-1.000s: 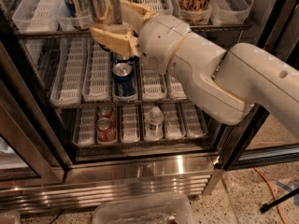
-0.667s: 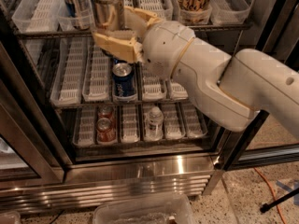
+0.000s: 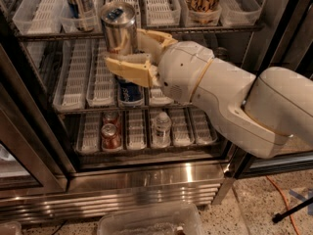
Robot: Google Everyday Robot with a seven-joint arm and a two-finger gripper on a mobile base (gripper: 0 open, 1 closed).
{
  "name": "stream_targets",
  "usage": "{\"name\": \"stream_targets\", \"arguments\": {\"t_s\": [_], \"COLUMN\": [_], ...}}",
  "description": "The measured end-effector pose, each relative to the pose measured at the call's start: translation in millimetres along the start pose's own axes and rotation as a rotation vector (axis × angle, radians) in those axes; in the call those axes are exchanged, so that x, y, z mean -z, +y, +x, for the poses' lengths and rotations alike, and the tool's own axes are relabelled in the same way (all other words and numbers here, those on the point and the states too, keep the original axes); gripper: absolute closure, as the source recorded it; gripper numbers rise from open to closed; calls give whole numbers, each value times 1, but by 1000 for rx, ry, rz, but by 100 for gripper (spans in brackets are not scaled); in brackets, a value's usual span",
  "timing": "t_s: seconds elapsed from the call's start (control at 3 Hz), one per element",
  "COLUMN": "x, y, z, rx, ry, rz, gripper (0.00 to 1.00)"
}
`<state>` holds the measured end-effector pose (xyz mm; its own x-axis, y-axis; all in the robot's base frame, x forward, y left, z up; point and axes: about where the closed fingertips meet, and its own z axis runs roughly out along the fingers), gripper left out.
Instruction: Pick redbull can from top shelf of fridge
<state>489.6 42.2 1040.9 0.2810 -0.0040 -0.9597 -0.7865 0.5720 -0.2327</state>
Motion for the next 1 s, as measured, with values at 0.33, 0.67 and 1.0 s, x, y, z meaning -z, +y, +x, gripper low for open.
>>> {"name": "stream_targets", "arguments": {"t_s": [0.33,0.67,1.0], "x": [12,27,27], "y": [21,34,35], "z": [7,10,10], "rx": [-31,-121,-118], "ry": [78,142,142], "rz": [-74,-141,-142], "gripper": [100,100,100]}}
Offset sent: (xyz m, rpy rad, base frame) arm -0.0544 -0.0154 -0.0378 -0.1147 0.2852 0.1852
